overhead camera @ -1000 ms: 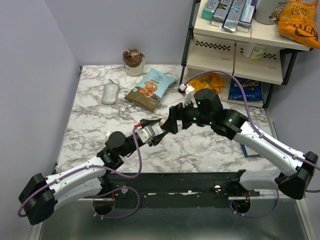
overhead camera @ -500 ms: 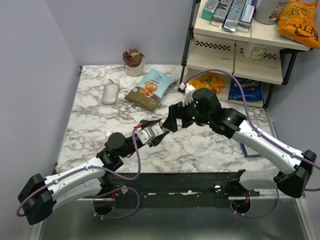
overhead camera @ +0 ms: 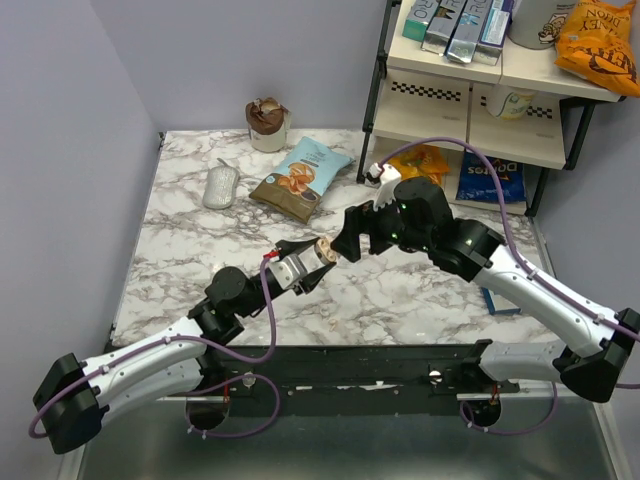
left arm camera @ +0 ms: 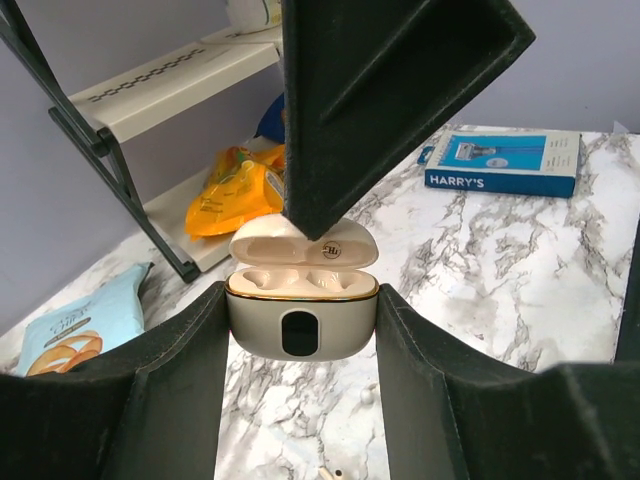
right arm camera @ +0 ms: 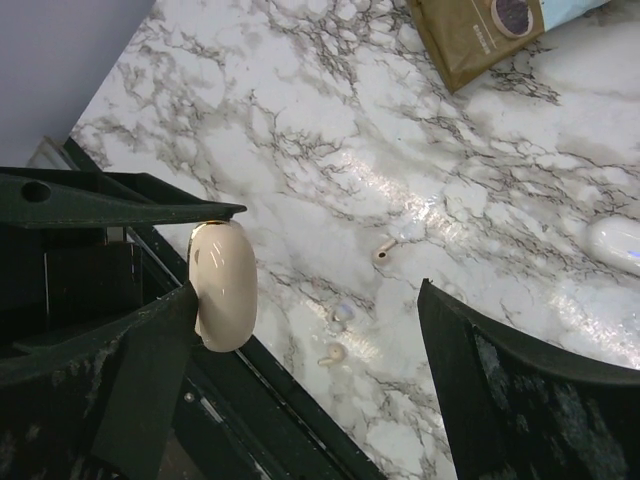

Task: Insert the wireless bluetooth earbuds into the charging case
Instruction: Open the charging case, then adjust the charging case.

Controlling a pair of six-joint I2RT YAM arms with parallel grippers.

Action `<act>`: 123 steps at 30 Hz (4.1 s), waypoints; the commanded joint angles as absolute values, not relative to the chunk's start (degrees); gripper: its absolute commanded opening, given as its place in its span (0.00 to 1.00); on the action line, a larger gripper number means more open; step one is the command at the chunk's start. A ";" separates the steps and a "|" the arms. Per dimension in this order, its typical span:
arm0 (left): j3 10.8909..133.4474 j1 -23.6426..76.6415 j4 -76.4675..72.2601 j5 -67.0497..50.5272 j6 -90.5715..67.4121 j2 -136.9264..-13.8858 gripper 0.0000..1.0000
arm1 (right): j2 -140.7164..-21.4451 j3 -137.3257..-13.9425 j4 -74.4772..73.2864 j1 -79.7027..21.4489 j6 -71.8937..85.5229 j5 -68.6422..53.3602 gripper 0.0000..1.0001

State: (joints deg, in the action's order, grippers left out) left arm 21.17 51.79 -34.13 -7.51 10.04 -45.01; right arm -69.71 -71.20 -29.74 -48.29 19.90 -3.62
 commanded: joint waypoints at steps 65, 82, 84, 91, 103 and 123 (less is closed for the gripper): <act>35.07 52.03 -15.21 -10.68 -0.08 -46.94 0.99 | -61.53 -71.73 -29.89 -49.39 -5.13 -9.32 0.01; 43.51 39.55 -12.57 -55.19 -10.37 -56.52 0.96 | -54.05 -67.24 -26.81 -53.26 -16.96 -3.26 0.01; 43.07 39.64 -13.97 -55.37 -11.33 -56.60 0.95 | -53.79 -66.80 -25.76 -53.96 -17.31 -2.99 0.01; 42.54 39.55 -19.42 -55.11 -14.06 -58.09 0.84 | -56.07 -66.80 -25.14 -55.20 -16.79 -4.30 0.01; 40.96 39.55 -21.45 -51.42 -13.10 -58.01 0.67 | -59.06 -67.67 -24.17 -56.25 -15.38 -5.71 0.01; 39.11 39.64 -25.49 -50.19 -15.03 -58.80 0.45 | -59.15 -68.47 -23.99 -56.34 -14.50 -7.21 0.01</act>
